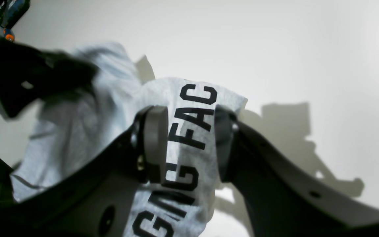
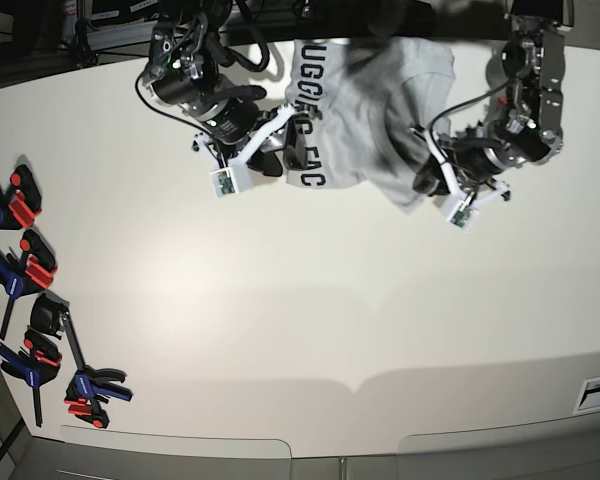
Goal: Fold the T-shirt properly
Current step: 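Press and flatten the folded bundle with both grippers, then grasp the folded bundle with the right gripper and carry it beside the clamps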
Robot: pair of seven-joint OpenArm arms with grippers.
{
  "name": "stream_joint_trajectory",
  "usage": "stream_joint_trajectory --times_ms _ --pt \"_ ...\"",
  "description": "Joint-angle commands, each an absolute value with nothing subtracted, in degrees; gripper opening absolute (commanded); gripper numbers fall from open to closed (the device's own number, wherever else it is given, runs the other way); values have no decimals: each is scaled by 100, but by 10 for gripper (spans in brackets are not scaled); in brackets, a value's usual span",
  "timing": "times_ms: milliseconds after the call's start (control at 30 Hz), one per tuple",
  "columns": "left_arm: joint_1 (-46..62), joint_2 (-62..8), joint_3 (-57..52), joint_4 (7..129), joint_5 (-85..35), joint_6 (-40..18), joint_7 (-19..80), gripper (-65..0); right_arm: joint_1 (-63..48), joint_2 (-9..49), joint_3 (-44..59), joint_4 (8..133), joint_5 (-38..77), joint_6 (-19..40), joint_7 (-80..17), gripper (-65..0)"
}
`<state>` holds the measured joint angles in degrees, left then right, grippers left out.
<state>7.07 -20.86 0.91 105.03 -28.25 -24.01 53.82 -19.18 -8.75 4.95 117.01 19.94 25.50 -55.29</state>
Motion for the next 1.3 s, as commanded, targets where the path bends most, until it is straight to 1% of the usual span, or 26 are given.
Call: stream_joint_trajectory --times_ms 0,67,167,267,400,433,500,533,567,633,700,800,833,867,900,933,967,1000,1033,1167,1267 --pt "639 -2176 12 10589 -2856 -2366 5273 -650 -1881 -900 486 11799 2117 2589 -5398 -430" --pt "672 -2228 -47 10584 -2856 -2244 5273 -650 -1879 -900 486 11799 2117 2589 -5395 -430" --pt "683 -2274 -45 10584 -2845 -2248 5271 -650 -1874 -900 486 11799 2119 2589 -5380 -430" --pt "681 -2272 -45 10584 -2534 -2244 5227 -650 -1874 -900 486 11799 2117 2589 -5380 -430" --pt "681 -2274 -45 10584 -2206 -2091 5229 -650 -1874 -900 486 11799 2119 2589 -5378 -430" --pt "681 -2274 -45 10584 -2141 -2093 5229 -633 -1874 -900 486 11799 2119 2589 -5374 -430" --pt "681 -2274 -45 10584 -2102 -2093 5229 -449 -1874 -900 486 11799 2119 2558 -5369 -430" --pt "679 -2274 -45 10584 -2102 -2093 5221 -384 -1874 -900 486 11799 2117 2532 -5352 -430" --pt "663 -2276 -45 10584 -2099 -2093 5186 -361 -1874 -900 486 11799 2119 2523 -5334 -430" --pt "663 -2311 -99 10606 -2082 -2086 5004 -362 -1872 -900 486 11799 2119 2526 -5293 -430" --pt "661 -2329 -257 10678 -2084 -1931 4853 -363 -1846 -900 486 11802 2115 2526 -5290 -430" --pt "666 -2421 -591 10849 -2086 -1876 4834 -404 -1693 -900 486 11802 2119 2536 -5293 -430" --pt "670 -2453 -731 10881 -2088 -1879 4853 -428 -1605 -900 486 11802 2121 2655 -5295 -430" --pt "683 -2502 -878 10884 -2088 -1879 4877 -465 -1520 -900 484 11802 2137 2910 -5301 -437" --pt "694 -2554 -1033 10884 -2095 -1879 4919 -523 -1441 -856 469 11802 2246 3232 -5349 -465" --pt "742 -2609 -1201 10884 -2110 -1879 4952 -612 -1385 -770 412 11802 2434 3522 -5433 -512" --pt "803 -2670 -1376 10884 -2128 -1879 4947 -650 -1337 -668 331 11802 2639 3787 -5518 -569" --pt "897 -2720 -1557 10884 -2169 -1874 4945 -650 -1315 -563 207 11802 2818 4000 -5590 -630" --pt "1004 -2775 -1741 10884 -2290 -1874 4947 -650 -1310 -454 45 11802 2950 4000 -5625 -650" --pt "1579 -2860 -2423 10884 -2961 -1868 4963 -650 -1315 16 -930 11799 2995 4000 -5946 -650" --pt "2036 -2856 -2676 10884 -3166 -1885 4943 -650 -1299 285 -1651 11784 2397 4000 -5839 -650"
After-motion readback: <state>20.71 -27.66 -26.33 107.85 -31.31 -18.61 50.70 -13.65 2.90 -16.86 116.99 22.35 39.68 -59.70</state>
